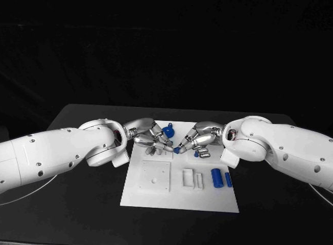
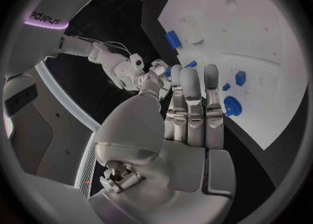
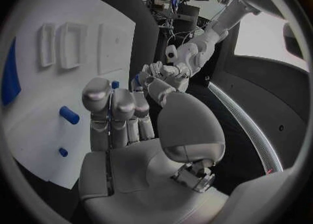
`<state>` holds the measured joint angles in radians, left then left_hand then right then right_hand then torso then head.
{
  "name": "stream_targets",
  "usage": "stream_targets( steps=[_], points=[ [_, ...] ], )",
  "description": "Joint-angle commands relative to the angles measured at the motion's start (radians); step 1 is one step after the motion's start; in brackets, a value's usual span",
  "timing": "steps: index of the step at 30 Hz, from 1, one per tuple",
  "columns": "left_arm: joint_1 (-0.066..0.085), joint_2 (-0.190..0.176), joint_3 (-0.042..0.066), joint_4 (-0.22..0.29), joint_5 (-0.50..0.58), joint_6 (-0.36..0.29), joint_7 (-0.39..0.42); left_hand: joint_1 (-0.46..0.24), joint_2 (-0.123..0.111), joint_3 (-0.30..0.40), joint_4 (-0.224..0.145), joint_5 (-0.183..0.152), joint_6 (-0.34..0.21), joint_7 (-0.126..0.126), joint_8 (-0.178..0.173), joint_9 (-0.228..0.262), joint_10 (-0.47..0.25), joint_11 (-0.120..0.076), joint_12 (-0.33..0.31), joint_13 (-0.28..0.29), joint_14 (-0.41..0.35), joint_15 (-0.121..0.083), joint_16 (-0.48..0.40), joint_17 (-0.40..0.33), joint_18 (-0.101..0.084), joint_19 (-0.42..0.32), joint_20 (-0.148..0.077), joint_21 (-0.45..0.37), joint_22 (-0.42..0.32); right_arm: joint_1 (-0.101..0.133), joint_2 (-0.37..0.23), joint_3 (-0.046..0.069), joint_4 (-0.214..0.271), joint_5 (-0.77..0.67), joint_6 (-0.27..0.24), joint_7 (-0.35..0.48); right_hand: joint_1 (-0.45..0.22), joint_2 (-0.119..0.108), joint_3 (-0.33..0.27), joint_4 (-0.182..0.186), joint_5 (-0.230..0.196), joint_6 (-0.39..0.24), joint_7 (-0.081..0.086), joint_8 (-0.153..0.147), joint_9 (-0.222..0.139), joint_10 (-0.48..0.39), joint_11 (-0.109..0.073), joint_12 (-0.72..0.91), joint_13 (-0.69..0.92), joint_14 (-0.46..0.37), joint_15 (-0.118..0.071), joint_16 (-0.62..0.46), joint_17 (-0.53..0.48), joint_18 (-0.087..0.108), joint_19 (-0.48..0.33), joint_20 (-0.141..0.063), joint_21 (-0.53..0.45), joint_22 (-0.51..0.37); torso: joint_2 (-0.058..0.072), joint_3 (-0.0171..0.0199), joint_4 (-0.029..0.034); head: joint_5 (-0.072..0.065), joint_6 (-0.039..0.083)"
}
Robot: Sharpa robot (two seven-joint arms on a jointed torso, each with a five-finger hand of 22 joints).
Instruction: Assemble the parts on the task board
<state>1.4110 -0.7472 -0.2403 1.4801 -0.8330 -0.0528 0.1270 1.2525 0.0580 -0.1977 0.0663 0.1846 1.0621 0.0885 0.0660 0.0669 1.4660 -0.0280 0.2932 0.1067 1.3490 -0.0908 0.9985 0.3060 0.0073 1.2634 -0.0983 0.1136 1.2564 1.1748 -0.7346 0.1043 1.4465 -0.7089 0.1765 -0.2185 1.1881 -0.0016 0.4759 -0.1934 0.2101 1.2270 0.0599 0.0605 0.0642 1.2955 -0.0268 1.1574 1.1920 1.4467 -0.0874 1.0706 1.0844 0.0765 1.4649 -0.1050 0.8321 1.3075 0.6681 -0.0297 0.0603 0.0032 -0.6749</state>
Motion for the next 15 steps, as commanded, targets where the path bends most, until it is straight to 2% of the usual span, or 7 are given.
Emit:
stream_targets(
  steps=[1, 5, 11, 13, 15],
  points=[
    [-0.001, 0.006, 0.000, 0.006, -0.053, 0.039, -0.025, -0.002, 0.010, -0.001, 0.010, 0.005, 0.001, -0.001, -0.001, 0.000, 0.043, 0.006, -0.004, 0.000, 0.000, 0.010, 0.007, -0.001, -0.007, 0.004, 0.000, -0.004, 0.002, 0.000, -0.001, 0.000, 0.006, 0.018, 0.032, -0.005, -0.003, 0.003, -0.005, 0.001, 0.003, 0.005, 0.000, 0.003, 0.001, -0.003, -0.005, -0.004, 0.001, -0.006, -0.004, -0.004, 0.001, -0.009, 0.021, -0.007, -0.003, 0.096, 0.000, -0.0022, 0.0010, -0.004, -0.002],
    [-0.002, 0.010, 0.000, 0.009, -0.062, 0.057, -0.032, 0.001, 0.015, -0.008, 0.029, 0.007, 0.004, -0.002, -0.001, 0.000, 0.043, 0.006, -0.007, 0.001, -0.002, 0.010, 0.009, -0.001, -0.007, 0.004, 0.000, -0.010, 0.010, 0.000, -0.002, 0.000, 0.008, 0.020, 0.034, -0.006, -0.003, 0.003, -0.005, 0.001, 0.003, 0.005, 0.000, 0.003, 0.001, -0.003, -0.005, -0.004, 0.001, -0.006, -0.004, -0.004, 0.001, -0.009, 0.021, -0.007, -0.003, 0.096, 0.000, -0.0031, 0.0018, -0.005, -0.004],
    [-0.003, 0.011, 0.000, 0.013, -0.066, 0.074, -0.036, -0.001, 0.028, -0.007, 0.040, 0.027, 0.029, -0.007, -0.001, 0.002, 0.043, 0.004, -0.006, 0.002, -0.003, 0.009, 0.011, -0.001, -0.007, 0.004, 0.000, -0.015, 0.014, 0.000, -0.001, 0.000, 0.006, 0.022, 0.036, -0.008, -0.003, 0.005, -0.006, -0.001, 0.004, 0.005, 0.000, 0.003, 0.001, -0.004, -0.005, -0.005, 0.001, -0.007, -0.004, -0.004, 0.001, -0.008, 0.020, -0.007, -0.005, 0.096, 0.001, -0.0035, 0.0019, -0.007, -0.006],
    [-0.003, 0.011, 0.000, 0.015, -0.066, 0.074, -0.035, -0.001, 0.031, -0.008, 0.045, 0.083, 0.057, -0.016, 0.004, 0.010, 0.042, 0.001, -0.009, 0.001, -0.004, 0.007, 0.012, -0.001, -0.007, 0.004, -0.001, -0.016, 0.015, 0.000, -0.001, 0.000, 0.007, 0.022, 0.037, -0.009, -0.003, 0.005, -0.006, -0.001, 0.004, 0.005, 0.000, 0.003, 0.001, -0.004, -0.005, -0.005, 0.001, -0.007, -0.004, -0.004, 0.001, -0.008, 0.020, -0.007, -0.005, 0.096, 0.000, -0.0042, 0.0019, -0.009, -0.010],
    [-0.003, 0.011, 0.000, 0.017, -0.066, 0.074, -0.035, 0.000, 0.029, -0.013, 0.053, 0.112, 0.089, -0.026, 0.007, 0.032, 0.042, -0.002, -0.015, -0.001, 0.000, 0.005, 0.023, 0.004, -0.007, 0.006, -0.002, -0.016, 0.019, 0.000, 0.000, 0.000, 0.007, 0.023, 0.037, -0.010, -0.003, 0.005, -0.006, -0.001, 0.004, 0.005, 0.000, 0.003, 0.001, -0.004, -0.005, -0.005, 0.001, -0.007, -0.004, -0.004, 0.001, -0.008, 0.020, -0.007, -0.005, 0.096, 0.000, -0.0045, 0.0018, -0.009, -0.011]
  ],
)
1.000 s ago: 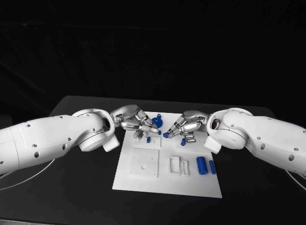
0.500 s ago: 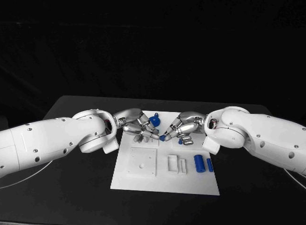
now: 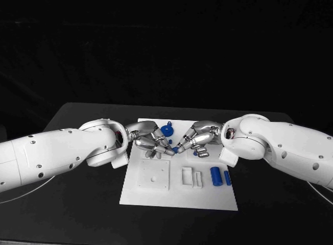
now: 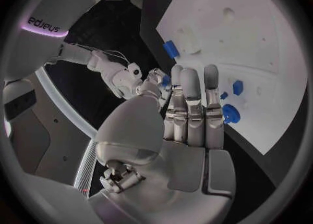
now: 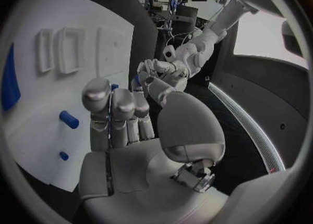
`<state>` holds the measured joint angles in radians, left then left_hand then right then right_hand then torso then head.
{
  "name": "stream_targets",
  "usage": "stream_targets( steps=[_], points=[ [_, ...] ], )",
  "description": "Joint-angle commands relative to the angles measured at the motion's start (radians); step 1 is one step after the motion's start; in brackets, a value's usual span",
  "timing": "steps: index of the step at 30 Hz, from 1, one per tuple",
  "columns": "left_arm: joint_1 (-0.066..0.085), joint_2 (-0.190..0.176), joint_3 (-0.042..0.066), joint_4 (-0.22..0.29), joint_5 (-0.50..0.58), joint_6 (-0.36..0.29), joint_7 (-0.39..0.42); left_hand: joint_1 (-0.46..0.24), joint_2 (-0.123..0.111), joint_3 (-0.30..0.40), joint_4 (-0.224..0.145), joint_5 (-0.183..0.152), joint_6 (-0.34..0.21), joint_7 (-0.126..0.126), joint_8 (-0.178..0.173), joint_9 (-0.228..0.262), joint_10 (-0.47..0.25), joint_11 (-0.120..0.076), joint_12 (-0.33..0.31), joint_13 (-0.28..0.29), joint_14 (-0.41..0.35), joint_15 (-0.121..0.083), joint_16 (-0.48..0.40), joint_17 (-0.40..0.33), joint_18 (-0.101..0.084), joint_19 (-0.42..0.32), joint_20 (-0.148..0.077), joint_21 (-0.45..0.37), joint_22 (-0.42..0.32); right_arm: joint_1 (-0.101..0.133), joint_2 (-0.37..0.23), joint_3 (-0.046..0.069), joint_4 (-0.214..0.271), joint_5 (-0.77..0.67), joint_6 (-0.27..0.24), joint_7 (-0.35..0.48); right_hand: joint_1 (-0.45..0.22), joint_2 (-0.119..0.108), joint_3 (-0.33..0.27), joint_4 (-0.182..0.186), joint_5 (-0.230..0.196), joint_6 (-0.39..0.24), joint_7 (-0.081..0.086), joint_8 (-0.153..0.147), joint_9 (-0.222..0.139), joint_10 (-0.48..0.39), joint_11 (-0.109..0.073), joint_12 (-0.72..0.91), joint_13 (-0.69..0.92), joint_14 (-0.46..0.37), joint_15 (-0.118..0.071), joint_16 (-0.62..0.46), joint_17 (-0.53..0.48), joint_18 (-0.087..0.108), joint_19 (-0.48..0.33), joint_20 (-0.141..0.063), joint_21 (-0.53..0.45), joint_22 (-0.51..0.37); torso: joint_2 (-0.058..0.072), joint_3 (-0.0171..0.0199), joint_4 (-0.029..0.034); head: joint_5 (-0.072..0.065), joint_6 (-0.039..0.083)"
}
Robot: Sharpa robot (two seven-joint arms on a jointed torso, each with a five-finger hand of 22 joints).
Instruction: Assemble the parts on the task board
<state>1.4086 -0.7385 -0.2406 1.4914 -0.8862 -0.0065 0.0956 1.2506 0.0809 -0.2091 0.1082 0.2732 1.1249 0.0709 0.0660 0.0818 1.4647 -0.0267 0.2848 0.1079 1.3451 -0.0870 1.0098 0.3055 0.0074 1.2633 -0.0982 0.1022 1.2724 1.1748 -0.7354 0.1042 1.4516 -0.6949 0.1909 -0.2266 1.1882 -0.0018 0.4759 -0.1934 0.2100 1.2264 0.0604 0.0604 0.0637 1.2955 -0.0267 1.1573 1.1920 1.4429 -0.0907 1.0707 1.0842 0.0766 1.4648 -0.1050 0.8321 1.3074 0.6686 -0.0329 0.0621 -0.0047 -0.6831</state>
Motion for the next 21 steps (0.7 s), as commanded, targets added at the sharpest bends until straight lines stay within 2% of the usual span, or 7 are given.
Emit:
stream_targets(
  steps=[1, 3, 4, 7, 8, 12, 21],
  points=[
    [-0.001, 0.002, 0.000, 0.007, -0.012, 0.028, -0.003, 0.002, 0.006, -0.005, 0.016, 0.028, 0.032, -0.012, 0.002, 0.043, 0.044, -0.004, -0.008, -0.004, 0.002, 0.000, 0.023, 0.011, -0.007, 0.006, -0.003, -0.004, 0.008, 0.000, 0.001, 0.000, 0.002, 0.009, 0.023, -0.002, -0.003, 0.005, -0.006, -0.001, 0.004, 0.005, 0.000, 0.003, 0.002, -0.004, -0.005, -0.005, 0.001, -0.003, 0.000, -0.004, 0.001, -0.008, 0.020, -0.007, -0.005, 0.096, 0.000, -0.0016, -0.0004, -0.002, -0.003],
    [-0.001, 0.002, 0.000, 0.009, -0.011, 0.025, -0.004, -0.008, 0.006, -0.010, 0.030, 0.026, 0.036, -0.019, 0.005, 0.120, 0.044, -0.006, -0.015, -0.006, -0.004, 0.000, 0.036, 0.017, -0.007, 0.006, -0.004, -0.004, 0.018, 0.000, 0.002, 0.000, 0.002, 0.009, 0.024, -0.002, -0.003, 0.005, -0.006, -0.001, 0.004, 0.005, 0.000, 0.003, 0.002, -0.004, -0.005, -0.005, 0.001, -0.003, 0.000, -0.004, 0.001, -0.008, 0.020, -0.007, -0.005, 0.096, 0.000, -0.0010, -0.0006, -0.003, -0.004],
    [-0.002, 0.002, 0.000, 0.010, -0.011, 0.025, -0.005, -0.013, 0.004, -0.011, 0.036, 0.025, 0.023, -0.020, 0.007, 0.218, 0.043, -0.007, -0.016, -0.007, -0.005, 0.000, 0.043, 0.018, -0.007, 0.006, -0.004, -0.005, 0.027, 0.000, 0.002, 0.000, 0.002, 0.009, 0.024, -0.002, -0.003, 0.005, -0.006, -0.001, 0.004, 0.005, 0.000, 0.003, 0.002, -0.004, -0.005, -0.005, 0.001, -0.003, 0.000, -0.004, 0.001, -0.008, 0.020, -0.007, -0.005, 0.096, -0.001, -0.0006, -0.0009, -0.003, -0.005],
    [-0.002, 0.003, 0.000, 0.012, -0.010, 0.020, -0.005, -0.015, 0.003, -0.009, 0.042, 0.025, 0.008, -0.024, 0.004, 0.355, 0.042, -0.007, -0.012, -0.002, -0.007, -0.002, 0.052, 0.018, -0.007, 0.007, -0.005, -0.007, 0.040, 0.000, 0.004, 0.000, 0.001, 0.009, 0.025, -0.003, -0.003, 0.005, -0.006, -0.001, 0.004, 0.005, 0.000, 0.003, 0.002, -0.004, -0.005, -0.005, 0.001, -0.003, 0.000, -0.004, 0.001, -0.008, 0.020, -0.007, -0.005, 0.096, -0.001, -0.0005, -0.0013, -0.004, -0.005],
    [-0.002, 0.003, 0.000, 0.012, -0.010, 0.019, -0.006, -0.017, 0.000, -0.009, 0.049, 0.025, -0.005, -0.024, 0.001, 0.437, 0.040, -0.005, -0.012, 0.000, -0.008, -0.001, 0.055, 0.016, -0.007, 0.008, -0.005, -0.010, 0.045, 0.000, 0.004, 0.000, 0.001, 0.009, 0.026, -0.003, -0.003, 0.006, -0.006, -0.002, 0.005, 0.005, 0.000, 0.003, 0.002, -0.006, -0.005, -0.007, 0.000, -0.004, 0.000, -0.005, 0.001, -0.007, 0.019, -0.006, -0.006, 0.096, -0.001, -0.0007, -0.0013, -0.004, -0.005],
    [-0.002, 0.003, 0.000, 0.013, -0.008, 0.013, -0.007, -0.026, -0.003, -0.008, 0.070, 0.023, -0.028, -0.027, 0.002, 0.596, 0.039, -0.005, -0.021, 0.001, -0.008, -0.001, 0.058, 0.012, -0.007, 0.011, -0.004, -0.016, 0.048, 0.000, 0.006, 0.000, 0.001, 0.009, 0.030, -0.005, -0.003, 0.006, -0.006, -0.002, 0.005, 0.005, 0.000, 0.003, 0.002, -0.006, -0.005, -0.007, 0.000, -0.004, 0.000, -0.005, 0.001, -0.007, 0.019, -0.006, -0.006, 0.096, -0.001, -0.0007, -0.0008, -0.005, -0.006],
    [-0.002, 0.003, 0.000, 0.015, -0.006, 0.003, -0.013, -0.035, -0.002, -0.008, 0.109, 0.022, -0.044, -0.023, -0.001, 0.631, 0.028, -0.001, -0.028, 0.001, -0.011, 0.001, 0.063, 0.011, -0.007, 0.012, -0.003, -0.018, 0.049, 0.000, 0.007, -0.001, 0.005, 0.009, 0.037, -0.009, -0.003, 0.007, -0.006, -0.002, 0.005, 0.005, 0.000, 0.003, 0.002, -0.006, -0.005, -0.006, 0.001, -0.004, 0.000, -0.004, 0.002, -0.007, 0.019, -0.006, -0.003, 0.097, -0.001, -0.0003, 0.0003, -0.007, -0.007]
  ],
)
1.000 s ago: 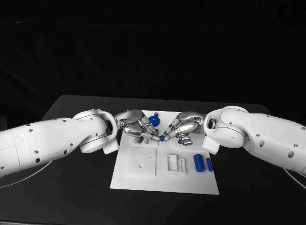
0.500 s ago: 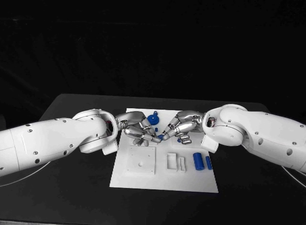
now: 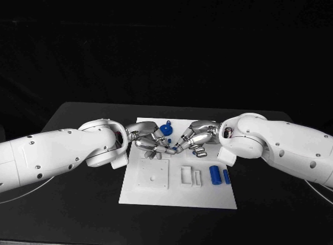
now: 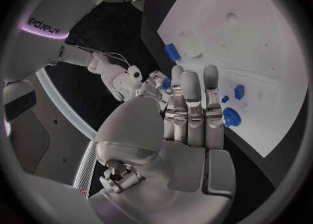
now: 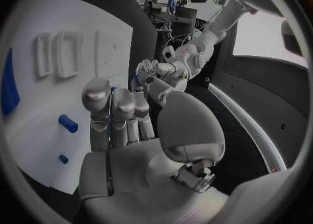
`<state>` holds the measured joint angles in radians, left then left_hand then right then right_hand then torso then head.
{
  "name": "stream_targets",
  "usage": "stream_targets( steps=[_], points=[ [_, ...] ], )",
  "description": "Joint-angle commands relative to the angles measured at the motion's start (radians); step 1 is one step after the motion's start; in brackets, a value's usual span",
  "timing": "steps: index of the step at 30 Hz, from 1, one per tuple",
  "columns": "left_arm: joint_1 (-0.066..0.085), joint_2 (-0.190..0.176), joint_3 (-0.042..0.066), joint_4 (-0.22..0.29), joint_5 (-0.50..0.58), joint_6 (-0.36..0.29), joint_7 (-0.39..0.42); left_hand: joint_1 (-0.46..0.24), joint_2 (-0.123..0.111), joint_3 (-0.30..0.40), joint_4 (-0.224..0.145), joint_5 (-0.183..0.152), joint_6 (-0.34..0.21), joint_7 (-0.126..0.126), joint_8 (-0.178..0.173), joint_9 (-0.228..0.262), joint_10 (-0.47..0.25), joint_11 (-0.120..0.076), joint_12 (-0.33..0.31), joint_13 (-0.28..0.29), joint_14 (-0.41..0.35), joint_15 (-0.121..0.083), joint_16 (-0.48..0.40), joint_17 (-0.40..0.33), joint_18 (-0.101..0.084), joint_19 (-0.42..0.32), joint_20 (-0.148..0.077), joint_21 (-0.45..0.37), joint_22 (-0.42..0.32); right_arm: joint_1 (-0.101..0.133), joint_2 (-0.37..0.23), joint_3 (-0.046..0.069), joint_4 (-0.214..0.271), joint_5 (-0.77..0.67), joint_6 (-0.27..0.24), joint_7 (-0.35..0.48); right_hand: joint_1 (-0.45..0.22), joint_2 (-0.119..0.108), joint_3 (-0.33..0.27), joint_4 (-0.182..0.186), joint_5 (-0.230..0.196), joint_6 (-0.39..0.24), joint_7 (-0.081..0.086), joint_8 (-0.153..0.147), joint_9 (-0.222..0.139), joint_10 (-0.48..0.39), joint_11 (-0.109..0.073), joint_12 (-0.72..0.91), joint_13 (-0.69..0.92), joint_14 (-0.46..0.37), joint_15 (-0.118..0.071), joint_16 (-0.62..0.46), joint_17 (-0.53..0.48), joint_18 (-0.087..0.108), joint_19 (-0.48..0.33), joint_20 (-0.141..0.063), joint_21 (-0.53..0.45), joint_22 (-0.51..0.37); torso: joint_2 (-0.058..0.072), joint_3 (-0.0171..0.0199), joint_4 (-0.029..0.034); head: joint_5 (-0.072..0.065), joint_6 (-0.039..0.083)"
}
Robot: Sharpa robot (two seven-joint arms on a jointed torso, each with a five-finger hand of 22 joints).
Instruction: Assemble the parts on the task board
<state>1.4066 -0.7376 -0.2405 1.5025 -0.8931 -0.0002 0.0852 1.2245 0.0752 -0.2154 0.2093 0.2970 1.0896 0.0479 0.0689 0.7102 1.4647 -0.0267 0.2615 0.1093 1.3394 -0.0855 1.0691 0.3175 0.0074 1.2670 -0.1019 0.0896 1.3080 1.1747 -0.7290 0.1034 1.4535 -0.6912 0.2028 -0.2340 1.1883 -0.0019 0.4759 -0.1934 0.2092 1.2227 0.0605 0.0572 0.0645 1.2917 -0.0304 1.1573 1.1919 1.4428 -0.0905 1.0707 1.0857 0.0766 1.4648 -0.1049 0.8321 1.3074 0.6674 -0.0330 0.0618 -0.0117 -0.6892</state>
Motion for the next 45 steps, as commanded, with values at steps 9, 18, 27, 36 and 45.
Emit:
stream_targets(
  steps=[9, 18, 27, 36, 45],
  points=[
    [0.000, 0.004, 0.000, 0.006, 0.001, 0.004, -0.006, 0.012, 0.010, 0.007, 0.002, 0.031, -0.024, 0.004, -0.004, 0.000, 0.015, 0.004, -0.018, -0.006, -0.009, 0.003, 0.009, 0.000, -0.007, 0.006, 0.002, -0.005, 0.015, -0.001, 0.004, 0.000, 0.001, 0.010, 0.024, -0.003, -0.003, 0.007, -0.005, -0.003, 0.007, 0.009, 0.000, 0.006, 0.001, -0.003, -0.001, -0.006, 0.001, -0.005, 0.000, -0.004, 0.002, -0.007, 0.019, -0.006, -0.004, 0.096, 0.000, 0.0003, 0.0003, -0.004, -0.004],
    [0.000, 0.005, 0.000, 0.009, 0.000, 0.011, -0.011, 0.036, 0.027, 0.013, -0.015, 0.040, -0.036, 0.010, -0.005, -0.035, 0.008, 0.009, -0.034, -0.017, -0.011, 0.005, 0.020, 0.002, -0.007, 0.002, 0.004, -0.005, 0.015, -0.001, 0.010, -0.001, -0.004, 0.028, 0.022, -0.005, -0.004, 0.006, -0.004, -0.004, 0.012, 0.009, 0.000, 0.006, 0.001, -0.003, -0.001, -0.007, 0.001, -0.006, 0.000, -0.005, 0.001, -0.006, 0.018, -0.006, -0.004, 0.096, 0.000, -0.0001, 0.0010, -0.007, -0.007],
    [-0.001, 0.005, 0.000, 0.009, 0.001, 0.011, -0.004, 0.068, 0.055, 0.029, -0.044, 0.045, -0.045, 0.012, -0.003, -0.047, -0.001, 0.012, -0.044, -0.024, -0.017, 0.008, 0.027, 0.003, -0.007, -0.001, 0.006, -0.005, 0.015, -0.001, 0.014, -0.001, -0.008, 0.032, 0.018, -0.006, -0.005, 0.006, -0.004, -0.004, 0.014, 0.009, 0.000, 0.006, 0.001, -0.003, -0.001, -0.007, 0.001, -0.006, 0.000, -0.005, 0.002, -0.006, 0.018, -0.006, -0.005, 0.096, 0.000, 0.0000, -0.0004, -0.007, -0.009],
    [-0.001, 0.006, 0.001, 0.010, 0.013, 0.007, 0.005, 0.089, 0.070, 0.041, -0.065, 0.128, -0.045, 0.010, -0.003, -0.052, -0.001, 0.011, -0.049, -0.027, -0.018, 0.007, 0.035, 0.004, -0.007, -0.001, 0.005, -0.002, 0.017, -0.002, 0.021, -0.002, -0.013, 0.032, 0.019, -0.007, -0.005, 0.006, -0.002, -0.004, 0.016, 0.010, 0.000, 0.006, 0.001, -0.004, -0.001, -0.007, 0.001, -0.006, 0.000, -0.004, 0.003, -0.006, 0.017, -0.006, -0.005, 0.096, 0.000, -0.0004, 0.0010, -0.009, -0.010],
    [-0.001, 0.008, 0.001, 0.010, 0.026, 0.011, 0.008, 0.106, 0.078, 0.051, -0.085, 0.147, -0.048, 0.010, -0.004, -0.053, -0.003, 0.012, -0.056, -0.031, -0.021, 0.008, 0.039, 0.004, -0.007, -0.005, 0.005, 0.000, 0.018, -0.004, 0.030, -0.003, -0.019, 0.030, 0.011, -0.007, -0.005, 0.006, -0.002, -0.004, 0.016, 0.010, 0.000, 0.006, 0.001, -0.004, -0.001, -0.007, 0.001, -0.006, 0.000, -0.004, 0.003, -0.006, 0.017, -0.006, -0.005, 0.096, 0.000, -0.0006, 0.0000, -0.009, -0.011]
  ],
)
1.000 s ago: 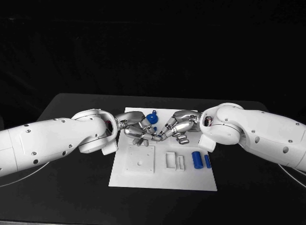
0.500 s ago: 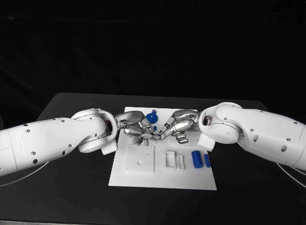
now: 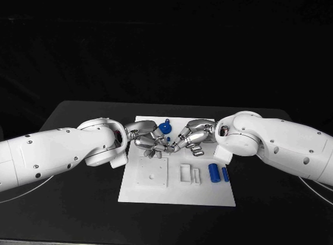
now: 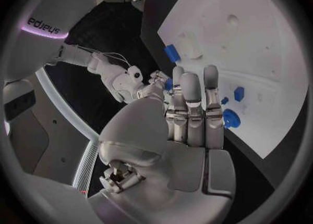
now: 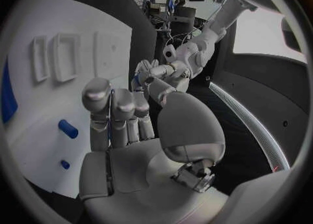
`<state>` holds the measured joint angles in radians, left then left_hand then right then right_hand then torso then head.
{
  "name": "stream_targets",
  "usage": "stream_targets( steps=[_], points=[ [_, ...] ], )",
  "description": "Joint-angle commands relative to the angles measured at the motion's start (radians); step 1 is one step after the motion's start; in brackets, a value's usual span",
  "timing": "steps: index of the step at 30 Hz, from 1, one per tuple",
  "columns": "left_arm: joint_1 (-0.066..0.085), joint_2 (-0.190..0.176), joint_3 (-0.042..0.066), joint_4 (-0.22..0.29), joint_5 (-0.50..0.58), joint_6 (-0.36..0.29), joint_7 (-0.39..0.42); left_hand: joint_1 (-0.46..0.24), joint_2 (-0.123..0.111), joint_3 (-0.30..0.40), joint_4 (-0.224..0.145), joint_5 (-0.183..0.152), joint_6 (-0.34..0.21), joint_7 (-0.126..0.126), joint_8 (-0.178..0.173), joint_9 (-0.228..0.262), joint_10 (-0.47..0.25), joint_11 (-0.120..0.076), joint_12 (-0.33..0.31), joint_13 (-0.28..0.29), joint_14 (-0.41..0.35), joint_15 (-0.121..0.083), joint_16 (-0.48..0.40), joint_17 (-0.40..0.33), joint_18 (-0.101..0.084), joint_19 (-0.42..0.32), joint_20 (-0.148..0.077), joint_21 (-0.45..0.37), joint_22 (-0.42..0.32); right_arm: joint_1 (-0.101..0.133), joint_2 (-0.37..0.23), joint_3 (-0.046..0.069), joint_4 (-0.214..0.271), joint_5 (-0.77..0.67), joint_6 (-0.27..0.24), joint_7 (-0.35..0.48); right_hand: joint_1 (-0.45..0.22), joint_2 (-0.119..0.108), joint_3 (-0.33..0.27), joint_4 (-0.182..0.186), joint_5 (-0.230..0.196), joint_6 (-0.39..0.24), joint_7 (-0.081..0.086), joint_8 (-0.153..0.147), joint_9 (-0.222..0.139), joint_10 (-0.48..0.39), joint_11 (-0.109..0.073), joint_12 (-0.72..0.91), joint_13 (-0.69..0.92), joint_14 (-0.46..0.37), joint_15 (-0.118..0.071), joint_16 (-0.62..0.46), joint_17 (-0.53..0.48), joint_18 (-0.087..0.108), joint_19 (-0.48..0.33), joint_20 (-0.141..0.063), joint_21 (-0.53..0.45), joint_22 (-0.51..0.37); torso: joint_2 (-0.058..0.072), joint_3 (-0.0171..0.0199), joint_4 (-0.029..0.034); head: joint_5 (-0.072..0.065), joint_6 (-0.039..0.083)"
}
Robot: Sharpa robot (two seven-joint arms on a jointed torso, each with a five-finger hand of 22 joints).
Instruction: Assemble the parts on the task board
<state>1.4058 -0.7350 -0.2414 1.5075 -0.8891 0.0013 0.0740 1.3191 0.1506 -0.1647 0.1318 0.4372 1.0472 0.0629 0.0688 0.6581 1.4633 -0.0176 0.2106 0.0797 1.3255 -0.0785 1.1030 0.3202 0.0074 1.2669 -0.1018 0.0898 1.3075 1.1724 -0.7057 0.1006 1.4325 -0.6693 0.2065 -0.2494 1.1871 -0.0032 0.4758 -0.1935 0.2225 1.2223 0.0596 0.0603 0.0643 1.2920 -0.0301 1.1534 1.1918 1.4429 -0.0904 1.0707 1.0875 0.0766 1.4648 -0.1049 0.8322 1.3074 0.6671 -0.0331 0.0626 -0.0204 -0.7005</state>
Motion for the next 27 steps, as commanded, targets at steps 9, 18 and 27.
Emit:
stream_targets(
  steps=[9, 18, 27],
  points=[
    [0.000, 0.008, 0.001, 0.006, 0.037, 0.007, 0.024, 0.018, 0.012, 0.014, -0.027, 0.054, -0.010, -0.004, -0.003, -0.002, -0.002, 0.004, -0.012, -0.004, -0.009, 0.001, 0.011, 0.002, -0.007, -0.008, 0.005, 0.005, 0.019, -0.003, 0.019, -0.001, -0.003, 0.005, -0.001, 0.009, -0.004, 0.007, 0.000, -0.005, 0.008, 0.009, 0.001, 0.003, 0.001, -0.005, -0.001, -0.003, 0.002, -0.007, 0.000, -0.005, 0.000, -0.005, 0.016, -0.006, -0.006, 0.096, 0.000, -0.0003, 0.0003, -0.002, 0.000],
    [0.000, 0.008, 0.001, 0.007, 0.058, 0.002, 0.028, 0.033, 0.019, 0.050, -0.061, 0.140, -0.011, -0.003, -0.003, 0.001, 0.001, 0.003, -0.018, -0.005, -0.011, 0.000, 0.022, 0.003, -0.007, -0.013, 0.004, 0.015, 0.021, -0.004, 0.022, -0.002, -0.006, 0.002, -0.011, 0.010, -0.005, 0.006, 0.001, -0.005, 0.010, 0.009, 0.002, 0.003, 0.001, -0.005, -0.001, -0.003, 0.002, -0.007, 0.000, -0.006, 0.000, -0.005, 0.016, -0.005, -0.006, 0.096, 0.000, -0.0003, -0.0007, -0.003, -0.001],
    [0.000, 0.008, 0.001, 0.005, 0.106, -0.016, 0.035, 0.021, 0.029, 0.151, -0.167, 0.189, -0.003, 0.001, -0.002, 0.013, 0.024, 0.001, -0.025, -0.006, -0.010, -0.003, 0.051, 0.007, -0.002, -0.033, -0.001, 0.075, 0.024, -0.006, 0.024, -0.002, -0.006, 0.002, -0.017, 0.011, -0.006, 0.006, 0.001, -0.004, 0.009, 0.009, 0.001, 0.003, 0.001, -0.006, -0.001, -0.004, 0.001, -0.007, 0.000, -0.006, 0.000, -0.004, 0.016, -0.005, -0.007, 0.095, -0.001, 0.0000, -0.0006, -0.002, -0.003]
  ],
)
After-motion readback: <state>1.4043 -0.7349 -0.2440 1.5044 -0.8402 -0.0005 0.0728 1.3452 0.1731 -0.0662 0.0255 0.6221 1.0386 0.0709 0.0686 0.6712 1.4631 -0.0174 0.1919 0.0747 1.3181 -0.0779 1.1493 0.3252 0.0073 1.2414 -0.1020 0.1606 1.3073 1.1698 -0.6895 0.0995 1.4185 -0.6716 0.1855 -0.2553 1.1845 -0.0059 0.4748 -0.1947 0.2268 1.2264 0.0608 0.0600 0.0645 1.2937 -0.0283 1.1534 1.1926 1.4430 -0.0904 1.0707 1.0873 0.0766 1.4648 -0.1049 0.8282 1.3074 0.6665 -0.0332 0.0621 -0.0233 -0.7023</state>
